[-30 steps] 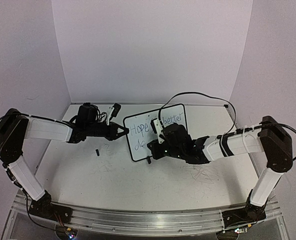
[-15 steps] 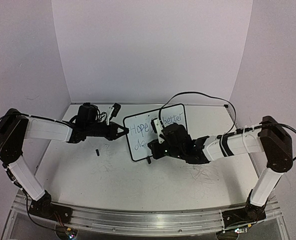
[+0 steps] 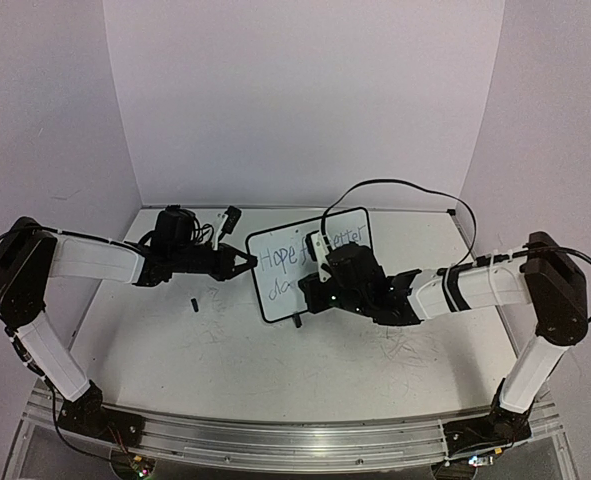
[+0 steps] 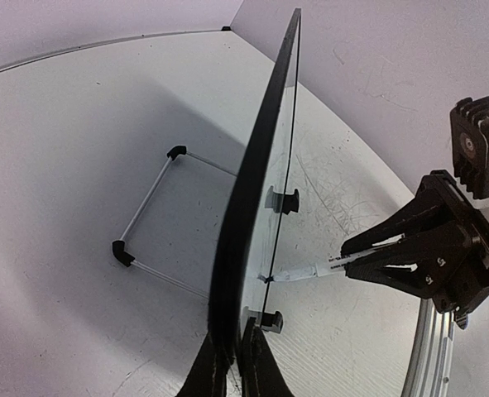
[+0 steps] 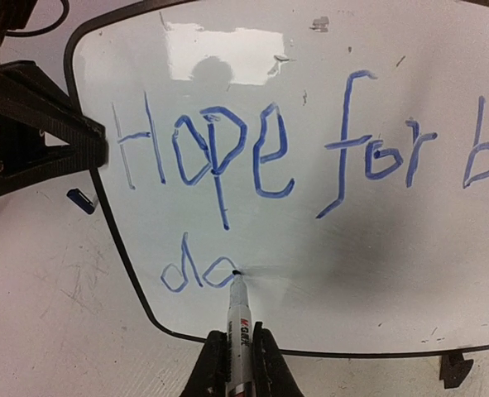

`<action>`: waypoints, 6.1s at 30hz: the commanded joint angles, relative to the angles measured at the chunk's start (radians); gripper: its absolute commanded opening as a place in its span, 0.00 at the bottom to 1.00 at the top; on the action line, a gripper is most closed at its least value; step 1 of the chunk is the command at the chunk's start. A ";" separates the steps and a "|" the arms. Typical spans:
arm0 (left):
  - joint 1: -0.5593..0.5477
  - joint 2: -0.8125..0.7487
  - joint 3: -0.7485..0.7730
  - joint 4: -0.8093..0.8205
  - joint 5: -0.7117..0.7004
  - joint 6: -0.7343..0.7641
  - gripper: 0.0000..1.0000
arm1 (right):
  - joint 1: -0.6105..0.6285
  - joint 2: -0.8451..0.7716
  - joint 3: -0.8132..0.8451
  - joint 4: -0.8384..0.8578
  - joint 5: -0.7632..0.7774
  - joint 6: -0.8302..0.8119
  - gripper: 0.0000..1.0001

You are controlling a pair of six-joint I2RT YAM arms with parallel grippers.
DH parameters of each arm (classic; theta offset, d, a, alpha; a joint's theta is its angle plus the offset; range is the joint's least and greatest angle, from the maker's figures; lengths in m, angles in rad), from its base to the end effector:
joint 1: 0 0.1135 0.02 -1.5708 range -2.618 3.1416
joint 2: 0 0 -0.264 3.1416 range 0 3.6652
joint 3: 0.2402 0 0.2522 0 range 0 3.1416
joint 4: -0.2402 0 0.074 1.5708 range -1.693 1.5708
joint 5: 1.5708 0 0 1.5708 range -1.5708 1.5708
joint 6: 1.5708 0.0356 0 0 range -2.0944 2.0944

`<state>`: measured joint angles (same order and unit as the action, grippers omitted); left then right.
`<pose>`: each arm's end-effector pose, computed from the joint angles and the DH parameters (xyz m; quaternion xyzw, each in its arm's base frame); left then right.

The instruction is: Write a sentence on the whiteboard

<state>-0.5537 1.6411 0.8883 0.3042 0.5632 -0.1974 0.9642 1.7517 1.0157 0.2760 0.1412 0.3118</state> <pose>0.2895 -0.2013 0.2080 0.2897 0.7742 -0.4064 0.3892 0.2249 0.3153 0.2047 -0.2364 0.8148 0.2651 0.4582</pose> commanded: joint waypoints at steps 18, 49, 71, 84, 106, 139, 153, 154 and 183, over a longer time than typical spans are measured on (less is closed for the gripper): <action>0.005 -0.016 0.004 -0.024 -0.077 0.058 0.00 | -0.017 0.016 -0.028 0.028 -0.018 0.007 0.00; 0.004 -0.029 -0.001 -0.028 -0.080 0.059 0.00 | -0.023 -0.020 -0.009 0.078 -0.034 -0.005 0.00; 0.004 -0.022 0.007 -0.033 -0.076 0.064 0.00 | -0.023 -0.020 -0.078 0.059 -0.009 0.007 0.00; 0.005 -0.026 0.002 -0.034 -0.077 0.062 0.00 | -0.031 -0.047 -0.047 0.065 0.053 -0.002 0.00; 0.004 -0.023 0.008 -0.037 -0.076 0.064 0.00 | -0.041 -0.058 0.004 0.060 0.063 -0.026 0.00; 0.005 -0.028 0.003 -0.037 -0.078 0.064 0.00 | -0.016 0.003 -0.110 0.060 -0.007 0.003 0.00; 0.004 -0.032 -0.002 -0.039 -0.082 0.059 0.00 | 0.002 0.030 -0.022 0.076 -0.022 0.007 0.00; 0.004 -0.032 -0.002 -0.039 -0.082 0.059 0.00 | 0.001 0.013 -0.035 0.076 -0.023 0.006 0.00; 0.004 -0.030 0.005 -0.042 -0.077 0.067 0.00 | -0.057 -0.041 -0.036 0.079 0.003 0.018 0.00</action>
<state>-0.5564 1.6325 0.8883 0.2878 0.5568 -0.1825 0.9137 1.6883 0.9385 0.3396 0.1192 0.3309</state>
